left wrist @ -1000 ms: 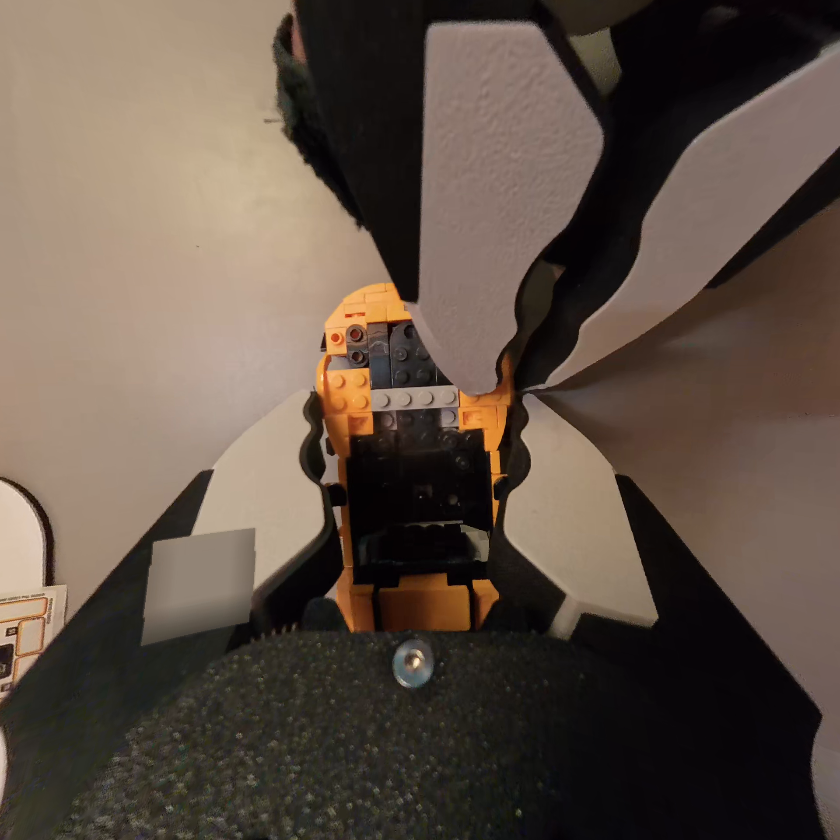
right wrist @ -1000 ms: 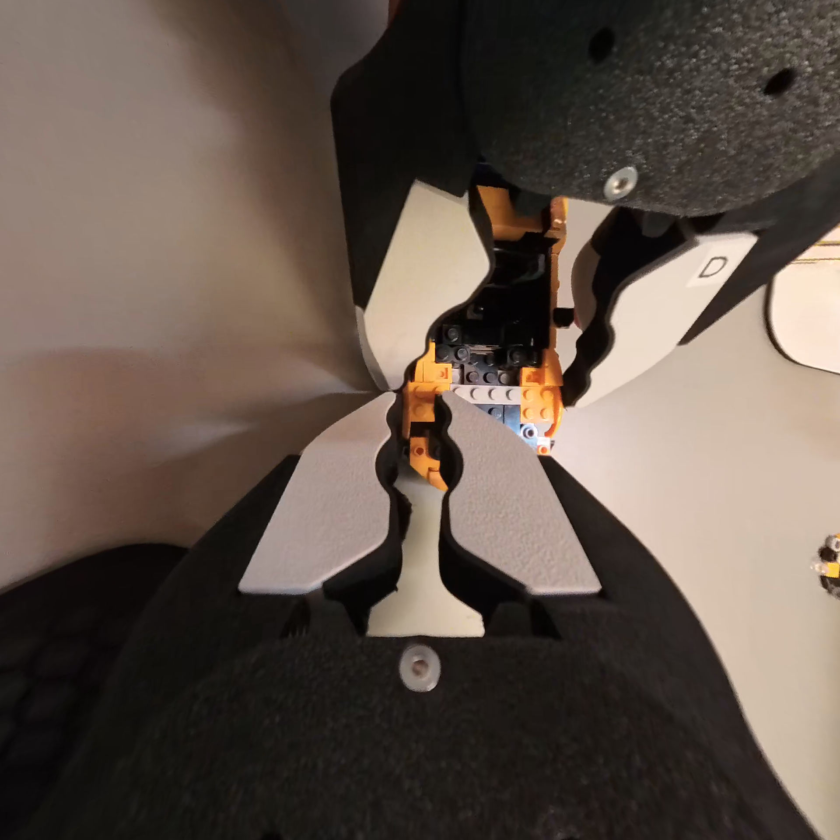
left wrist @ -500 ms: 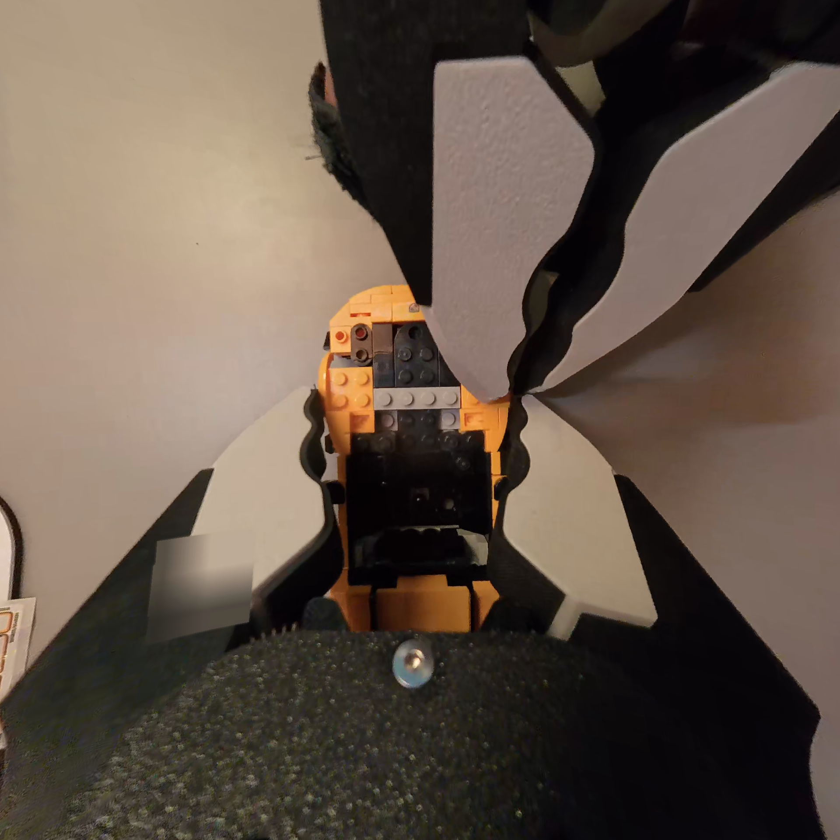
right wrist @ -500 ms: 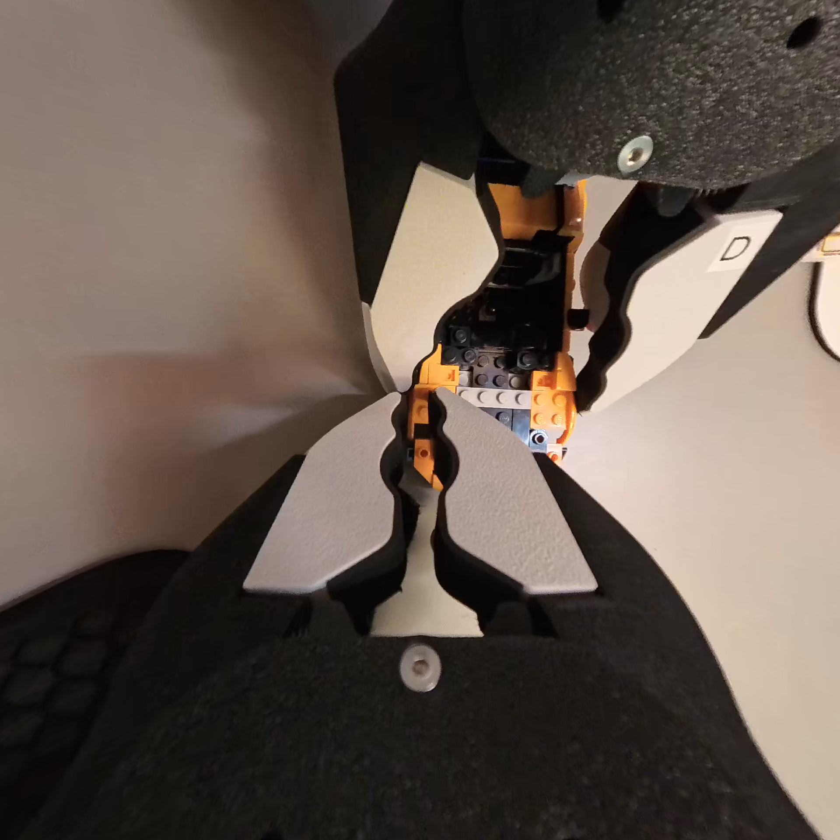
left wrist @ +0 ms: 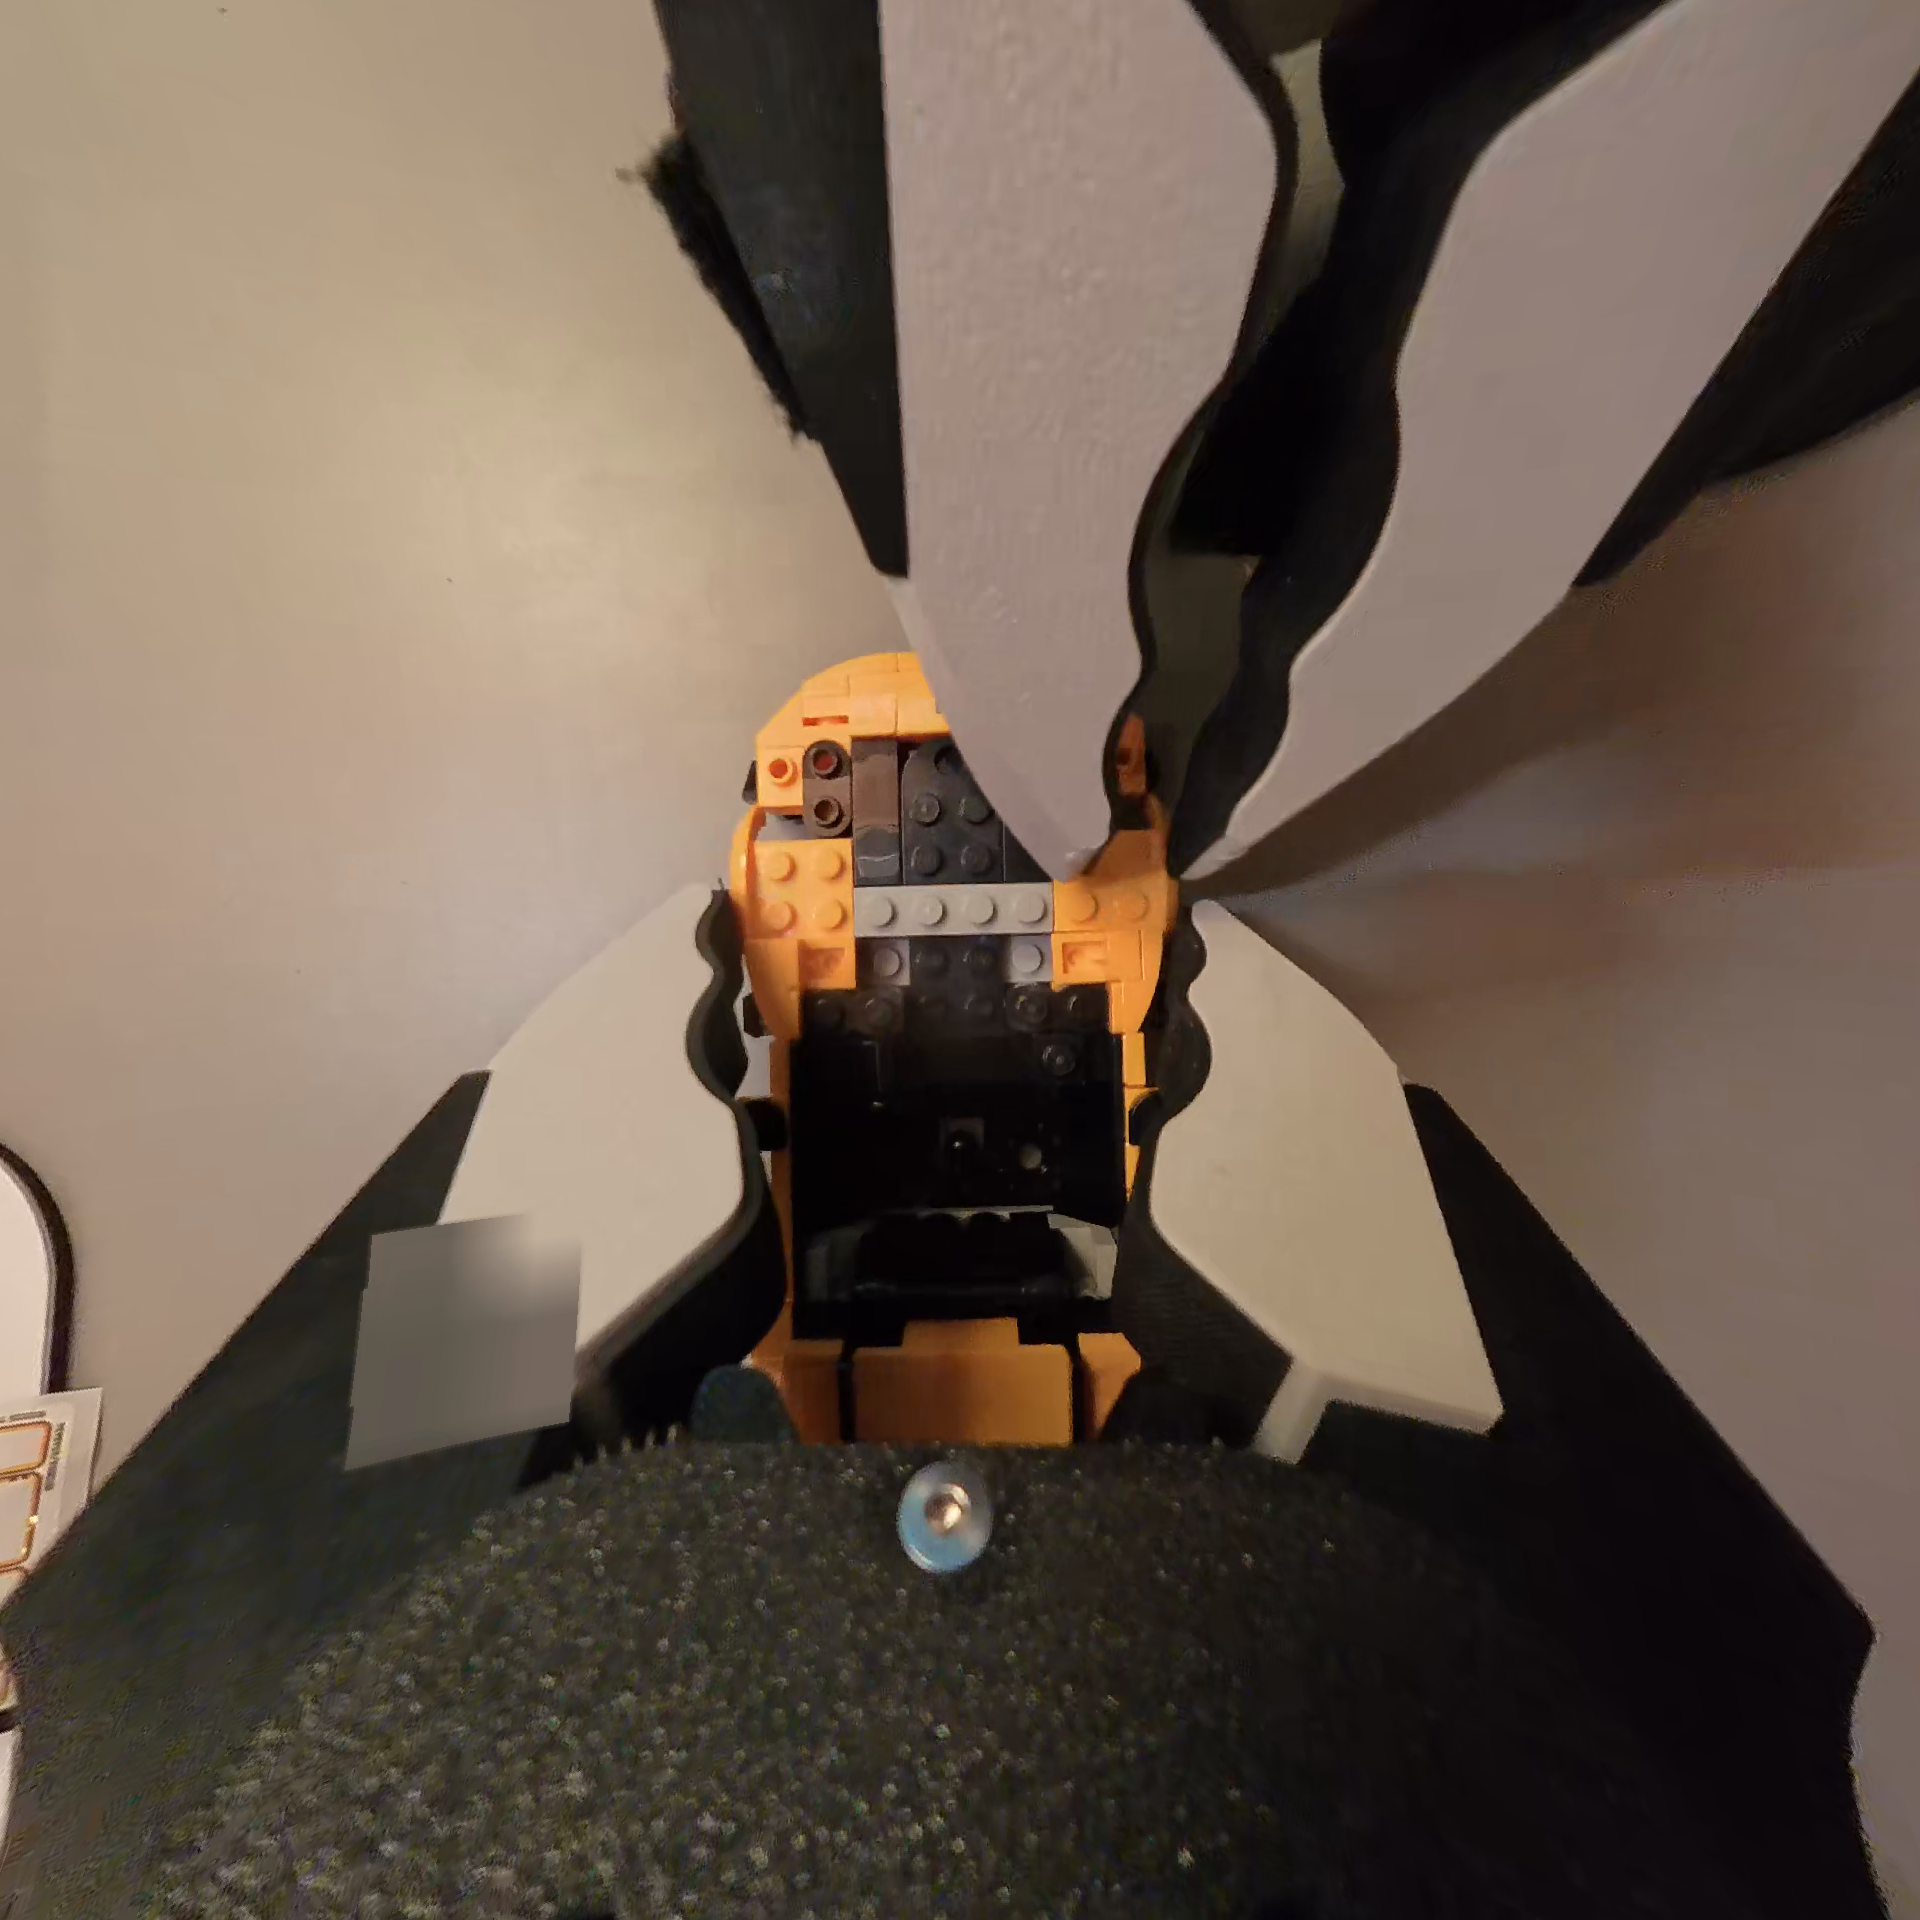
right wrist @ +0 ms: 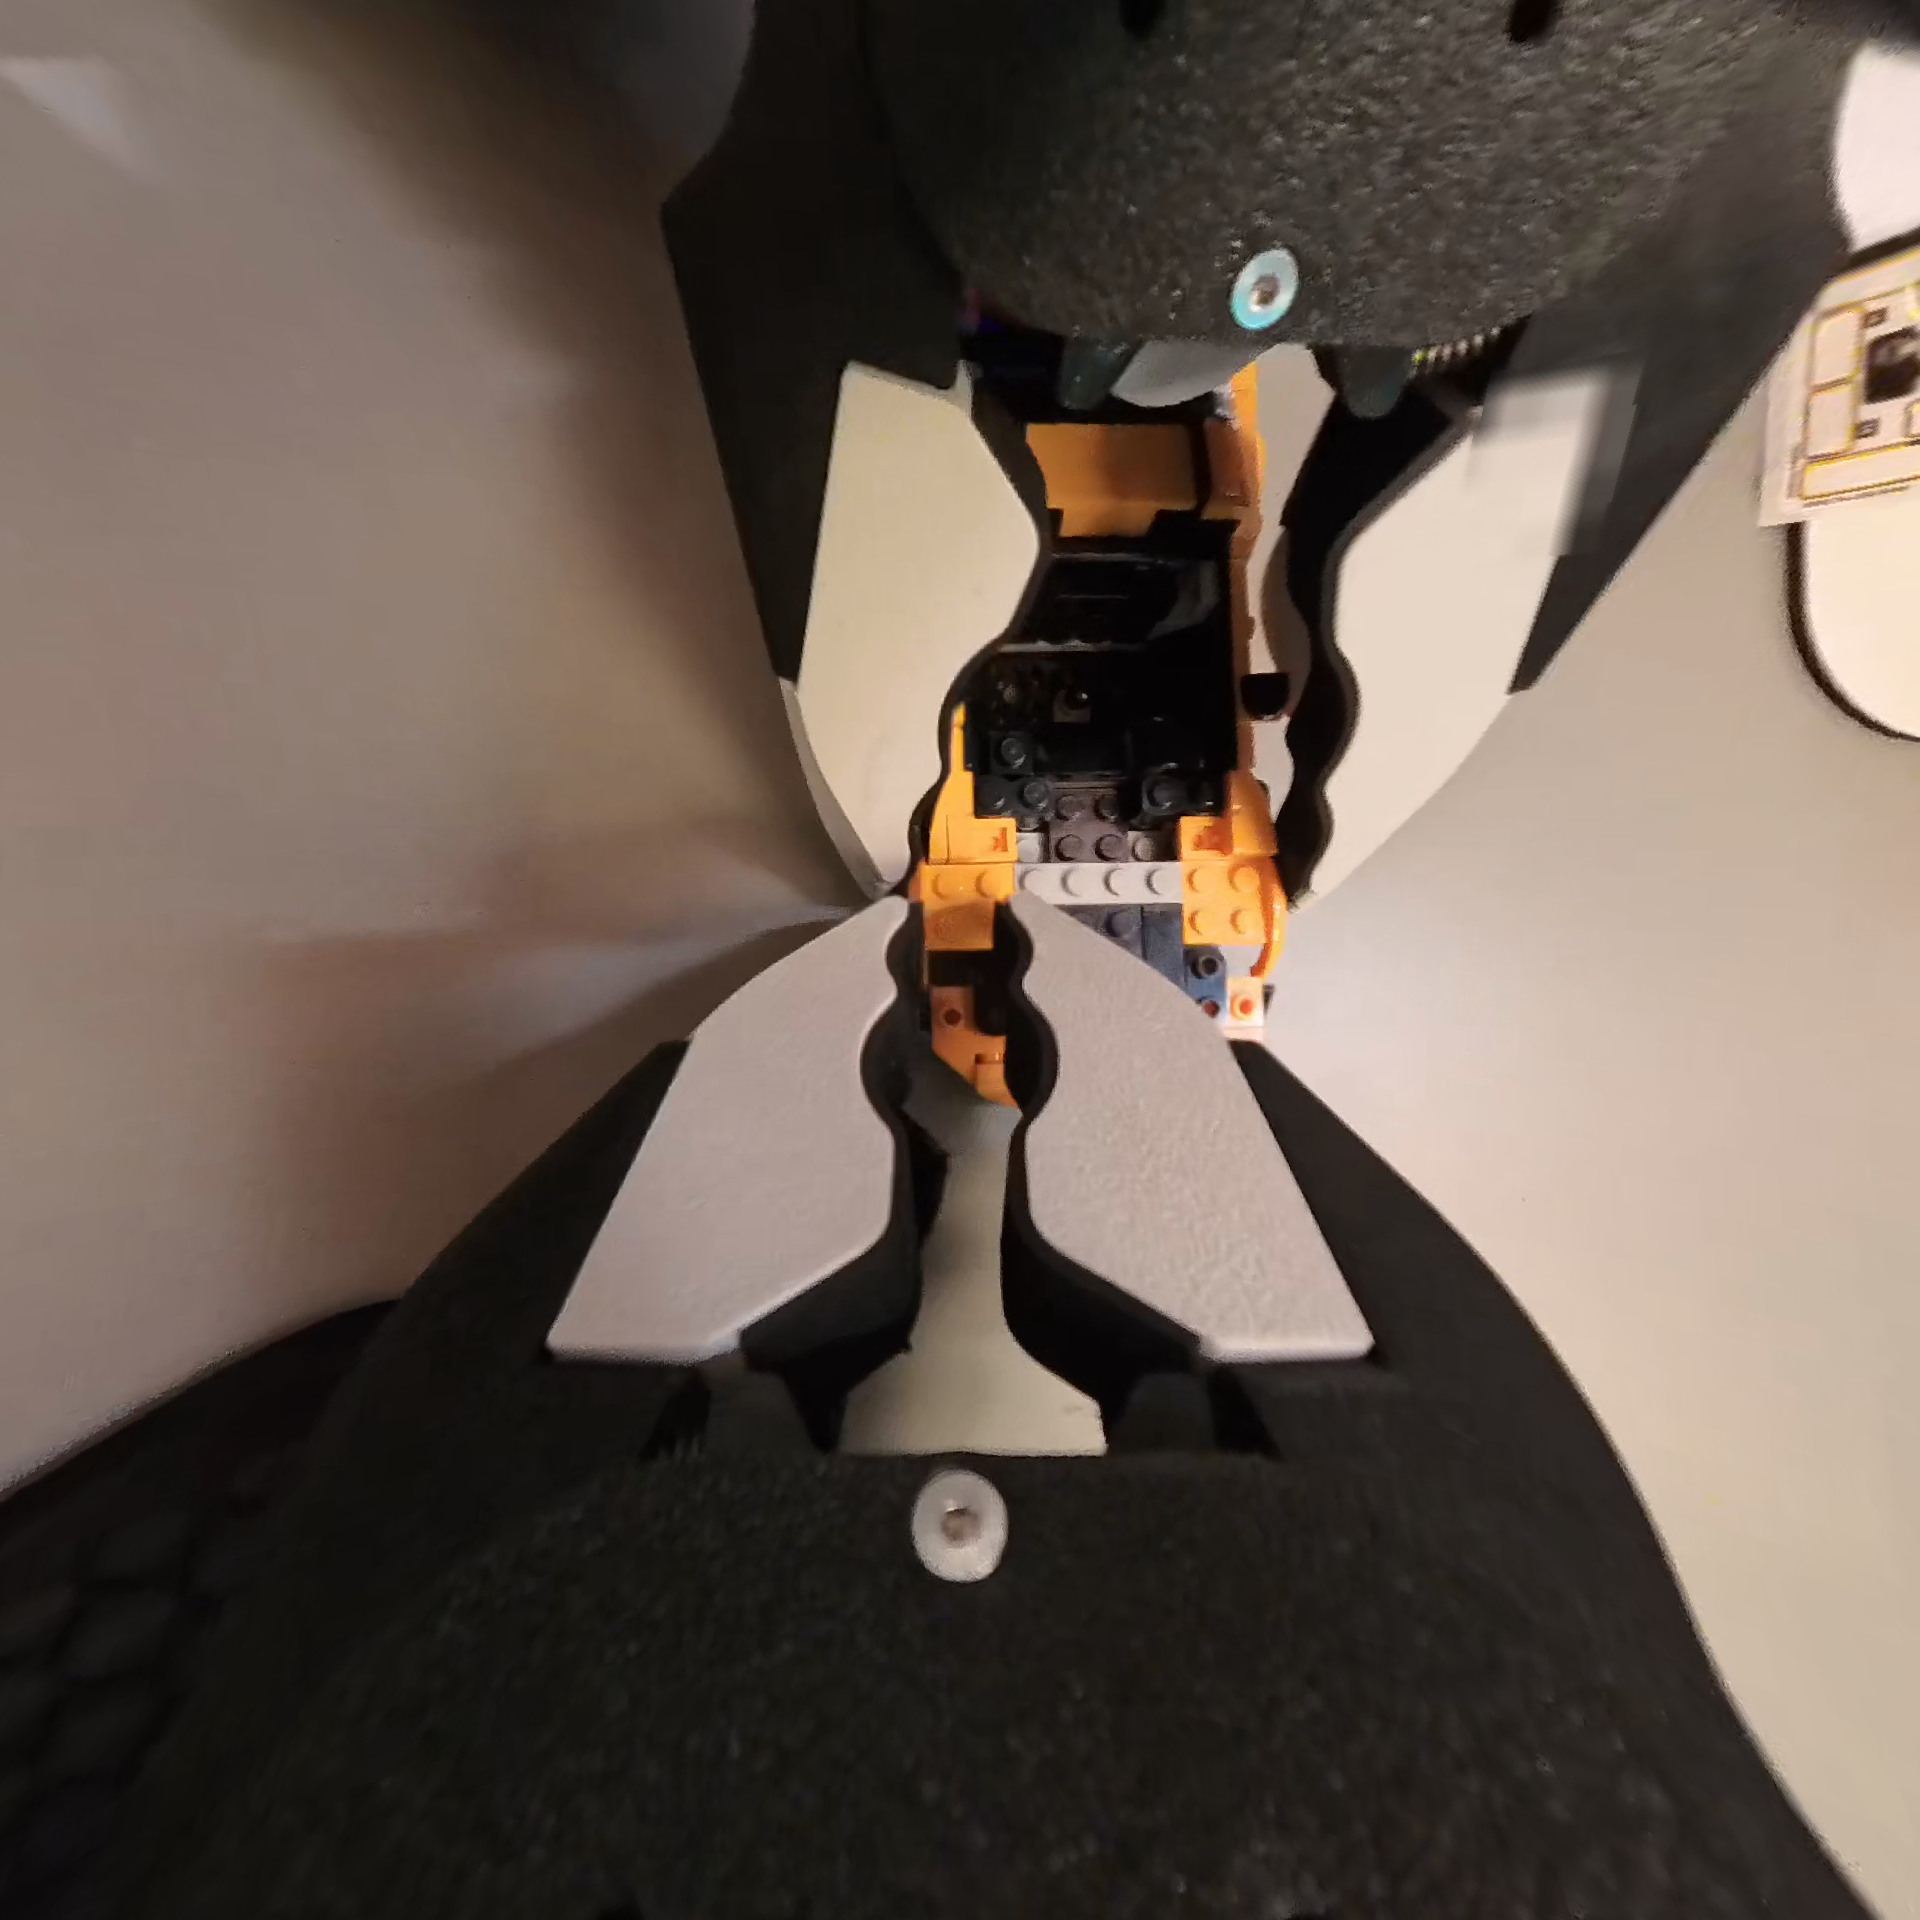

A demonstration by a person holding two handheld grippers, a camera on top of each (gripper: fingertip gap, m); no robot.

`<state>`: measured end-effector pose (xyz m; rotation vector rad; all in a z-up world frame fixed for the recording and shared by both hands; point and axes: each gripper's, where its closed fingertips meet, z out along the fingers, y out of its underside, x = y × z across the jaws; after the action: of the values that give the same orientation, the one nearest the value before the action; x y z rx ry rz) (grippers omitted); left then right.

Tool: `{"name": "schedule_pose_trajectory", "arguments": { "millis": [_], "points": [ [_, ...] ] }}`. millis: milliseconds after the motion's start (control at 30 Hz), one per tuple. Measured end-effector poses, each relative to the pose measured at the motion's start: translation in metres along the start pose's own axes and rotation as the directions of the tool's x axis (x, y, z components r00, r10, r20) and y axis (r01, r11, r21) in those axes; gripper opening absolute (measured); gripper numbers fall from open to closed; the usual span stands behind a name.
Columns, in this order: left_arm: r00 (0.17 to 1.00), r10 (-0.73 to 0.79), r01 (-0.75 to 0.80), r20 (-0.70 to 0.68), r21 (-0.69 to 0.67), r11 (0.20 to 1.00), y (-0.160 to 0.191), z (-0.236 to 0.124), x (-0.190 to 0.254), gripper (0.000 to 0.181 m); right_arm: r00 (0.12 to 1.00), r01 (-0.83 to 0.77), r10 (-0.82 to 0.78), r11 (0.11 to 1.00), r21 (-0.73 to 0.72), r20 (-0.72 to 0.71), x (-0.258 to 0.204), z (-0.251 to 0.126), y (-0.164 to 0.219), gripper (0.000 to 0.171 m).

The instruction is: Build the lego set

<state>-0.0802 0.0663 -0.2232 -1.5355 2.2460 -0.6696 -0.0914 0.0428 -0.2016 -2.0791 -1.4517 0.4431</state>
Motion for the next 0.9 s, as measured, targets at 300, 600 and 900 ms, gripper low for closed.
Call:
{"name": "schedule_pose_trajectory", "arguments": {
  "millis": [300,600,900],
  "points": [
    [1.000,-0.008,0.008,-0.010,0.018,1.000,0.0002,0.0001,0.0006,0.078,0.999,-0.035,0.035,0.999,-0.017,-0.016,0.0055,0.0055,-0.0009,0.000],
    [1.000,-0.016,0.017,-0.012,0.012,1.000,0.0023,-0.0017,-0.0005,0.078,0.994,-0.112,0.112,0.994,-0.016,0.006,0.0068,0.0069,-0.0003,0.000],
    [0.999,-0.003,0.004,-0.043,0.017,1.000,0.0042,-0.0040,0.0022,0.084,0.993,-0.119,0.119,0.993,-0.028,0.012,0.0076,0.0082,-0.0009,0.001]
  ]
}}
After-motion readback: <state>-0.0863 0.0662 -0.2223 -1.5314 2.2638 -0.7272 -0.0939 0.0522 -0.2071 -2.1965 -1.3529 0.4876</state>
